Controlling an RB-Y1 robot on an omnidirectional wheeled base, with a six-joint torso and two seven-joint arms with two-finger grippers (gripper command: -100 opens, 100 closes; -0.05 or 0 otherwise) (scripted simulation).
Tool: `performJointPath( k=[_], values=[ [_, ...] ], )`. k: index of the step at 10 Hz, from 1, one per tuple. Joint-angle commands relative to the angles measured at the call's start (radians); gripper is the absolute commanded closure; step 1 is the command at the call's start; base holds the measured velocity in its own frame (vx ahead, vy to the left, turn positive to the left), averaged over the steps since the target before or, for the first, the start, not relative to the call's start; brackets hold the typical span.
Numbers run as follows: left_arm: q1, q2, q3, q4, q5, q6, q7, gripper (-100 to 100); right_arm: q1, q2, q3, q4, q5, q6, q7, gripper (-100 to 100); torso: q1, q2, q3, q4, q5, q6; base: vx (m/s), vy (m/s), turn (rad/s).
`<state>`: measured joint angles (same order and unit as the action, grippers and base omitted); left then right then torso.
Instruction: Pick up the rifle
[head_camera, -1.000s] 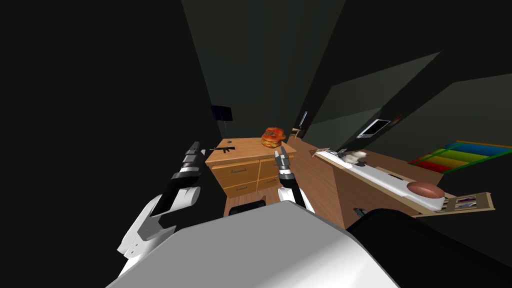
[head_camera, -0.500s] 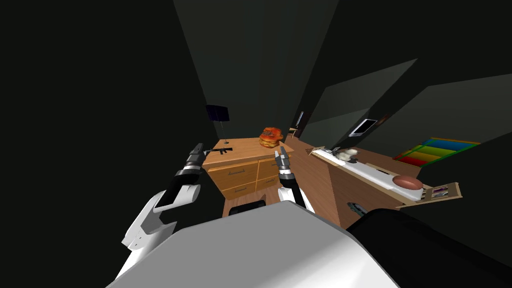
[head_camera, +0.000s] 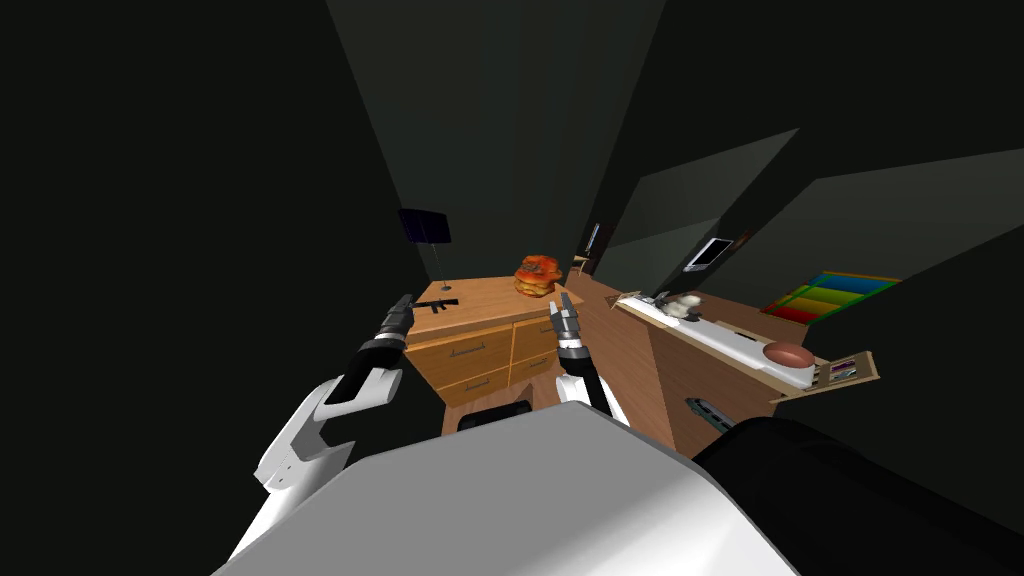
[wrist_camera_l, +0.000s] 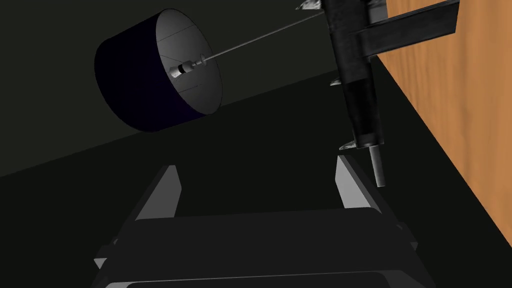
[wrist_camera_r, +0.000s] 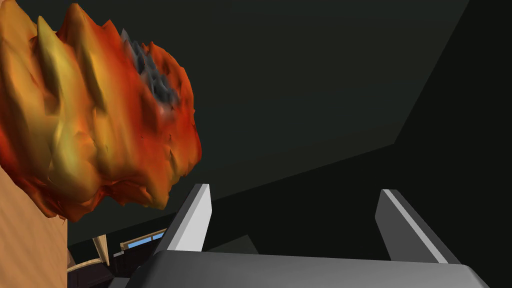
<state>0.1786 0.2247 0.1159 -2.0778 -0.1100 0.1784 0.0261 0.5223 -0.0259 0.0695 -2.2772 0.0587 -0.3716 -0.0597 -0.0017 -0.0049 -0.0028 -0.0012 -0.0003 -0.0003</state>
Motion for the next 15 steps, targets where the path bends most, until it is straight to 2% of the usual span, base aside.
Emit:
performJointPath(
  k=[1,4,5,6,7,8,9,13,14,15],
  values=[
    [0.002,0.02,0.001,0.022,-0.005,0.029,0.014,-100,0.0,0.0,0.0,0.0,0.0,0.0,0.0,0,0.0,0.0,0.0,0.0,0.0,0.0,0.078,-0.016,-0.061],
    [0.018,0.035,-0.015,0.071,-0.027,0.085,0.037,-100,0.0,0.0,0.0,0.0,0.0,0.0,0.0,0,0.001,-0.002,-0.001,0.0,0.0,0.0,0.122,0.0,-0.075],
    [0.013,0.031,-0.012,0.064,-0.024,0.07,0.03,-100,0.0,0.0,0.0,0.0,0.0,0.0,0.0,0,0.003,-0.005,-0.003,-0.001,0.001,0.0,0.085,0.012,-0.018],
    [0.014,0.032,-0.012,0.066,-0.024,0.073,0.032,0,0.0,0.0,0.0,0.0,0.0,0.0,0.0,0,0.002,-0.002,-0.001,-0.001,0.0,0.0,0.013,0.002,0.004],
    [0.014,0.037,-0.008,0.037,-0.022,0.098,0.036,-100,0.0,0.0,0.0,0.0,0.0,0.0,0.0,0,0.002,0.002,0.001,0.0,0.0,0.0,0.1,0.013,-0.034],
    [0.017,0.033,-0.01,0.047,-0.024,0.084,0.034,-100,0.0,0.0,0.0,0.0,0.0,0.0,0.0,0,0.002,-0.001,0.0,0.0,0.0,0.0,0.062,0.01,-0.008],
    [0.017,0.034,-0.01,0.044,-0.024,0.088,0.034,100,0.0,0.0,0.0,0.0,0.0,0.0,0.0,0,0.002,0.001,0.0,0.0,0.0,0.0,0.007,0.001,0.004],
    [0.017,0.033,-0.01,0.044,-0.023,0.087,0.035,100,0.0,0.0,0.0,0.0,0.0,0.0,0.0,0,0.001,0.005,0.002,0.001,0.0,-0.001,0.0,0.0,0.0],
    [0.017,0.033,-0.01,0.044,-0.023,0.087,0.035,0,0.0,0.0,0.0,0.0,0.0,0.0,0.0,0,0.001,0.005,0.002,0.001,0.0,-0.001,0.0,0.0,0.0],
    [0.017,0.033,-0.011,0.044,-0.023,0.086,0.035,100,0.0,0.0,0.0,0.0,0.0,0.0,0.0,0,0.001,0.005,0.002,0.001,0.0,-0.001,0.0,0.0,0.0]
  ],
)
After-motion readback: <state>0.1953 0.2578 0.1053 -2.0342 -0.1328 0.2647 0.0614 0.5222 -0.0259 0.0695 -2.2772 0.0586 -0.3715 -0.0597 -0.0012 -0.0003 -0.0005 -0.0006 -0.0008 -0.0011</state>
